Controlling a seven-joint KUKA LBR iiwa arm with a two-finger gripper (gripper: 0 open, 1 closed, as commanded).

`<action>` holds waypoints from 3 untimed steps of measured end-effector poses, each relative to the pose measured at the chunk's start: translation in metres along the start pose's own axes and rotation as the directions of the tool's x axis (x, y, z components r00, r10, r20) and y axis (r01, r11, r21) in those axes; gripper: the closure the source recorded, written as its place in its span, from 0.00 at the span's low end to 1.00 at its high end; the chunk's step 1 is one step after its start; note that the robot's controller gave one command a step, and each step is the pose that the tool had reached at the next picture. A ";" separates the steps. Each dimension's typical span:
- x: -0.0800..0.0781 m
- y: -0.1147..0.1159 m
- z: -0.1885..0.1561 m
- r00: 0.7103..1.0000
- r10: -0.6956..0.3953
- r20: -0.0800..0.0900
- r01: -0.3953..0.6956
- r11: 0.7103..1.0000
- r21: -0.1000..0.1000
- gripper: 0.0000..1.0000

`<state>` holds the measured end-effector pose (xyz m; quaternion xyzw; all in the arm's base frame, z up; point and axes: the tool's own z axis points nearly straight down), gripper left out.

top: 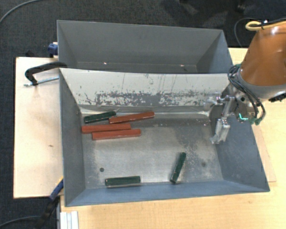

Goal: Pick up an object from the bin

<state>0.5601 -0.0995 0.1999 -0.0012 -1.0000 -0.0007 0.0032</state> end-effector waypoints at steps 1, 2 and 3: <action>0.025 0.039 0.103 0.949 -0.315 0.001 0.315 0.949 0.000 0.00; 0.044 0.058 0.017 0.953 -0.302 0.018 0.302 0.953 0.007 0.00; 0.064 0.071 0.132 0.630 -0.777 0.000 0.777 0.630 0.000 0.00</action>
Offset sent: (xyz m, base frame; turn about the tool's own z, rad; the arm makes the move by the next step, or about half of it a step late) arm -0.0250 0.0375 -0.1010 -0.3207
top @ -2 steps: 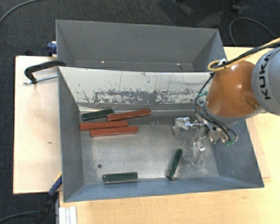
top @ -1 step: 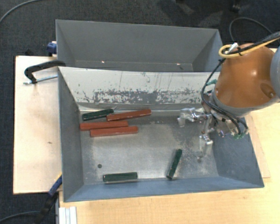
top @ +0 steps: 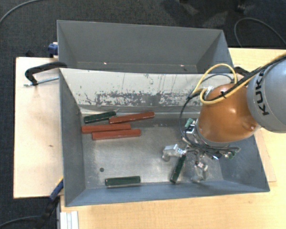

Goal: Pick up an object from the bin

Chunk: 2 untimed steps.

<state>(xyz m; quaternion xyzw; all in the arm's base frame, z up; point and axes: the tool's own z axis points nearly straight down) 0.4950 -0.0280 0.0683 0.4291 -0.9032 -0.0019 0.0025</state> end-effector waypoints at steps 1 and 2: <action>-0.001 -0.002 -0.002 1.000 -0.001 0.003 0.001 1.000 0.005 1.00; -0.018 -0.030 -0.185 0.999 0.051 0.014 -0.052 0.999 0.017 1.00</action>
Offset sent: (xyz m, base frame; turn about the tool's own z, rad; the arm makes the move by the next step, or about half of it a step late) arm 0.0000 0.0000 0.0000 0.0000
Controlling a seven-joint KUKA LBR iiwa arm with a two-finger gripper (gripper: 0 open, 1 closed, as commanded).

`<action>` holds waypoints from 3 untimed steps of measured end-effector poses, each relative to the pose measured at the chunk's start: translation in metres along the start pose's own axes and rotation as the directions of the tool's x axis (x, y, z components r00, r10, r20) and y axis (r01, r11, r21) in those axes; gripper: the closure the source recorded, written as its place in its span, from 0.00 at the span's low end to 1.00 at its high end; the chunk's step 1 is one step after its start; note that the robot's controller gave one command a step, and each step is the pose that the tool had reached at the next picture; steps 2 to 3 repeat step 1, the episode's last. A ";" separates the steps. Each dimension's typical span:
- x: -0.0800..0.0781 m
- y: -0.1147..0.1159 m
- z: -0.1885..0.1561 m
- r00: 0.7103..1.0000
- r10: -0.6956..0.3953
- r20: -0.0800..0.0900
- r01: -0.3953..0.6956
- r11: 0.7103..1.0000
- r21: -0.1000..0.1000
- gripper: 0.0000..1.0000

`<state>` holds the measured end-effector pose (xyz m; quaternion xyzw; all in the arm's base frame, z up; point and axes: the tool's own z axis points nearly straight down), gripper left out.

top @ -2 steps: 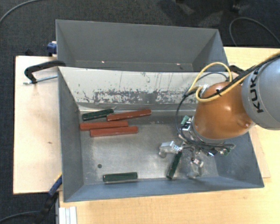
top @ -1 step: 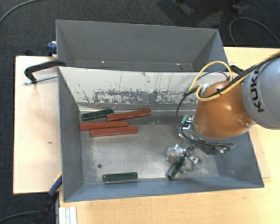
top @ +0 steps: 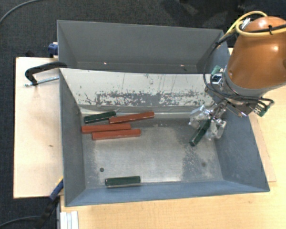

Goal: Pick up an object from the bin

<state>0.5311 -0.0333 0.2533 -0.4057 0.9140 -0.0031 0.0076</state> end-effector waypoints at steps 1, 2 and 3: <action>0.010 0.019 0.011 0.986 -0.169 -0.008 0.169 0.985 -0.014 1.00; 0.010 0.019 0.011 0.986 -0.169 -0.008 0.169 0.985 -0.014 1.00; 0.010 0.019 0.011 0.986 -0.169 -0.008 0.169 0.985 -0.014 1.00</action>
Offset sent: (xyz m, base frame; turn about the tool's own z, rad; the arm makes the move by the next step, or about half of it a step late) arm -0.0217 0.0045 -0.0122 -0.1729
